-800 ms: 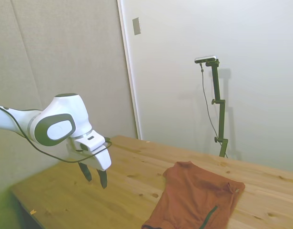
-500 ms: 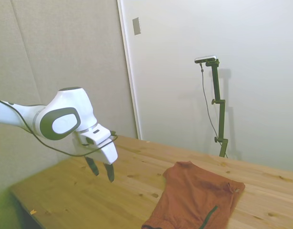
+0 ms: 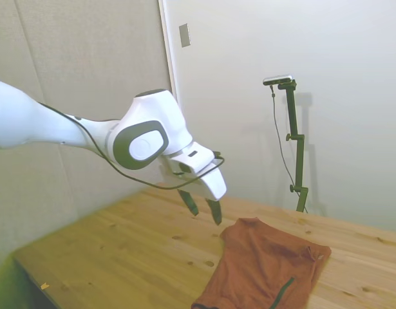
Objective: Unfold the shorts
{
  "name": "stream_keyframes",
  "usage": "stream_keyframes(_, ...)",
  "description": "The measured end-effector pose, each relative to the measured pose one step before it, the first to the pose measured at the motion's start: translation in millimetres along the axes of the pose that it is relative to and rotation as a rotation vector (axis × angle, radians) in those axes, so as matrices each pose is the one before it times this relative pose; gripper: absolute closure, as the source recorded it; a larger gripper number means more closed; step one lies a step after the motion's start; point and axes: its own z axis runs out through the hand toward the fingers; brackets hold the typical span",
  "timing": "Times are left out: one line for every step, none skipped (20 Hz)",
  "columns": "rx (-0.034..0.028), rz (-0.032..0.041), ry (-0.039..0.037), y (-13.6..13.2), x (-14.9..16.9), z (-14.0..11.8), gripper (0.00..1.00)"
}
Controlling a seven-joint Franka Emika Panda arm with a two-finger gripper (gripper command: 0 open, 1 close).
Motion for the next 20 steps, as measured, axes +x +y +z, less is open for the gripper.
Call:
stream_keyframes(-0.01108, 0.01795, 0.00545, -3.97, 17.95, 10.04, 0.00)
stream_keyframes(0.00170, 0.00094, 0.00368, -1.27, 0.81, -0.64, 0.00)
stream_keyframes(0.00515, 0.00517, 0.00828, -1.07, 2.10, -0.26, 0.00)
stream_keyframes(0.00729, 0.00688, 0.01363, -0.29, 4.90, 1.00, 0.00)
stream_keyframes(0.01325, 0.00997, 0.02406, -0.01, 8.61, 2.35, 0.00)
stream_keyframes(0.00818, 0.01202, 0.02258, 1.16, 10.48, 5.23, 0.00)
stream_keyframes(0.00320, 0.01681, 0.02165, 2.67, 13.33, 7.36, 0.00)
stream_keyframes(-0.00194, 0.01720, 0.01830, 3.47, 13.96, 9.14, 0.00)
stream_keyframes(-0.00252, 0.02044, 0.01321, 3.20, 13.48, 10.93, 0.00)
stream_keyframes(-0.00623, 0.01780, 0.00659, 3.22, 12.46, 12.18, 0.00)
stream_keyframes(-0.00502, 0.02377, 0.00332, 3.17, 11.30, 12.34, 0.00)
stream_keyframes(-0.00327, 0.01895, -0.00085, 1.90, 9.44, 11.54, 0.00)
stream_keyframes(-0.00093, 0.02045, -0.00067, 0.42, 8.17, 11.10, 0.00)
stream_keyframes(-0.00295, 0.01790, -0.00215, 0.57, 6.93, 11.65, 0.00)
stream_keyframes(-0.00338, 0.01622, -0.00454, 0.22, 5.48, 12.17, 0.00)
stream_keyframes(-0.00480, 0.01151, -0.00332, -0.53, 4.32, 12.20, 0.00)
stream_keyframes(-0.00028, 0.01649, -0.00610, -0.71, 3.82, 11.36, 0.00)
stream_keyframes(-0.00057, 0.01302, -0.00293, -0.82, 4.17, 10.17, 0.00)
stream_keyframes(0.00255, 0.01440, -0.00224, -1.04, 4.49, 8.76, 0.00)
stream_keyframes(0.00304, 0.01158, -0.00080, -1.33, 4.38, 7.34, 0.00)
